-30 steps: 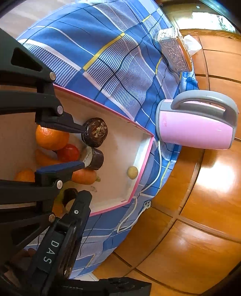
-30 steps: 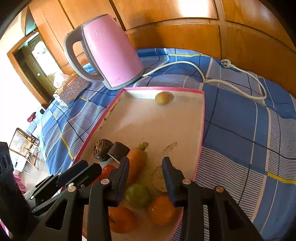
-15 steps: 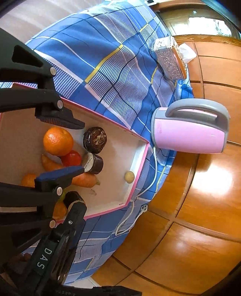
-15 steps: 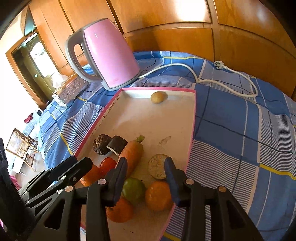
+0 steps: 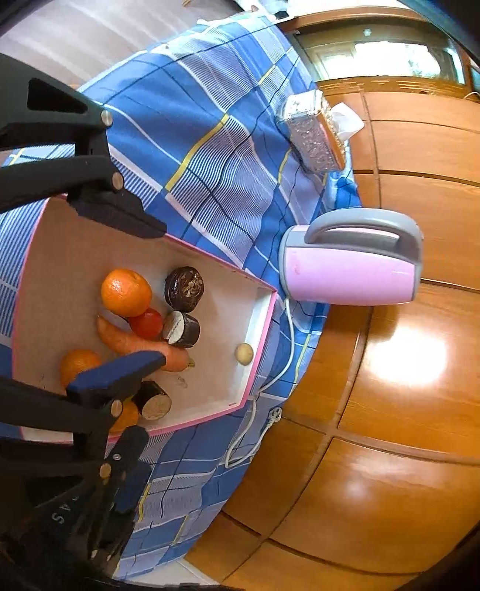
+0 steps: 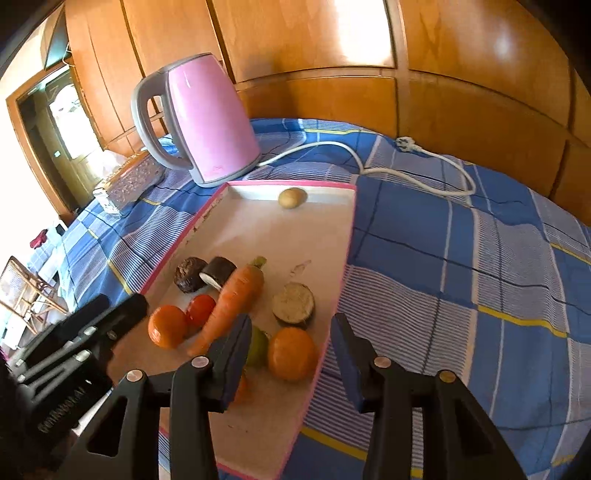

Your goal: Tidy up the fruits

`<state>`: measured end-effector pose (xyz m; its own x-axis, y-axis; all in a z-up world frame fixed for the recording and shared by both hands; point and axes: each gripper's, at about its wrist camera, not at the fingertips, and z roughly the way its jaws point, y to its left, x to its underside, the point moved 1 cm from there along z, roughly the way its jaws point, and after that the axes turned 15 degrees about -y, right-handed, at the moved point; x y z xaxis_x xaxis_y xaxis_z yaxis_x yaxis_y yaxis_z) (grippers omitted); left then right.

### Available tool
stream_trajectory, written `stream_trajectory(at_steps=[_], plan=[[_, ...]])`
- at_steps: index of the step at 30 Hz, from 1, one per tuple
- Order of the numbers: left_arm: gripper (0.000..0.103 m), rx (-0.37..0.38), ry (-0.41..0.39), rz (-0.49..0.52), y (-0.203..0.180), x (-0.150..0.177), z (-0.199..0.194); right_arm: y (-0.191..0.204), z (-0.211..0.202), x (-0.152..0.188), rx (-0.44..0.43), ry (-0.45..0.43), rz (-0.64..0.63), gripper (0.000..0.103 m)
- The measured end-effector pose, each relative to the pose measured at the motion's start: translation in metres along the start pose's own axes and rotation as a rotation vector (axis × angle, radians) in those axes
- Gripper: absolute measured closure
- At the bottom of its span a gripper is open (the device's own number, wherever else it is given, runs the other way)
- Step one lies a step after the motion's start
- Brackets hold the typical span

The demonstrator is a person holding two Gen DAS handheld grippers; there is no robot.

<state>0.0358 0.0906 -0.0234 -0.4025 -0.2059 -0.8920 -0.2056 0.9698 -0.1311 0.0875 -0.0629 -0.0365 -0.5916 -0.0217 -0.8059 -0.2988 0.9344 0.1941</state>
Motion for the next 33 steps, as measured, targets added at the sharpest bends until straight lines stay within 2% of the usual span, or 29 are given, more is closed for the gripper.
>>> stream_trajectory(at_steps=[2,4,8,10,13,15,19,33], plan=[[0.034,-0.004,-0.009,0.008,-0.001,0.0,-0.005,-0.003,-0.004,0.004,0.018,-0.008,0.0,0.049],[0.027,-0.008,-0.013,0.017,-0.002,0.002,-0.009,-0.004,-0.008,0.008,0.037,-0.015,-0.004,0.049],[0.024,-0.013,-0.018,0.029,-0.006,0.005,-0.016,-0.004,-0.014,0.013,0.062,-0.024,-0.023,0.048],[0.014,-0.021,-0.019,0.032,-0.006,0.007,-0.018,-0.004,-0.016,0.016,0.077,-0.024,-0.028,0.048],[0.012,-0.029,-0.03,0.026,-0.005,0.008,-0.024,-0.007,-0.017,0.021,0.092,-0.017,-0.021,0.048],[0.005,-0.04,-0.03,0.028,-0.004,0.009,-0.025,-0.008,-0.019,0.024,0.099,-0.015,-0.021,0.048],[0.001,-0.042,-0.038,0.02,-0.002,0.009,-0.029,-0.008,-0.022,0.026,0.098,-0.015,-0.026,0.048],[0.0,-0.035,-0.034,0.034,-0.009,0.01,-0.031,0.0,-0.024,0.028,0.09,-0.02,-0.062,0.048]])
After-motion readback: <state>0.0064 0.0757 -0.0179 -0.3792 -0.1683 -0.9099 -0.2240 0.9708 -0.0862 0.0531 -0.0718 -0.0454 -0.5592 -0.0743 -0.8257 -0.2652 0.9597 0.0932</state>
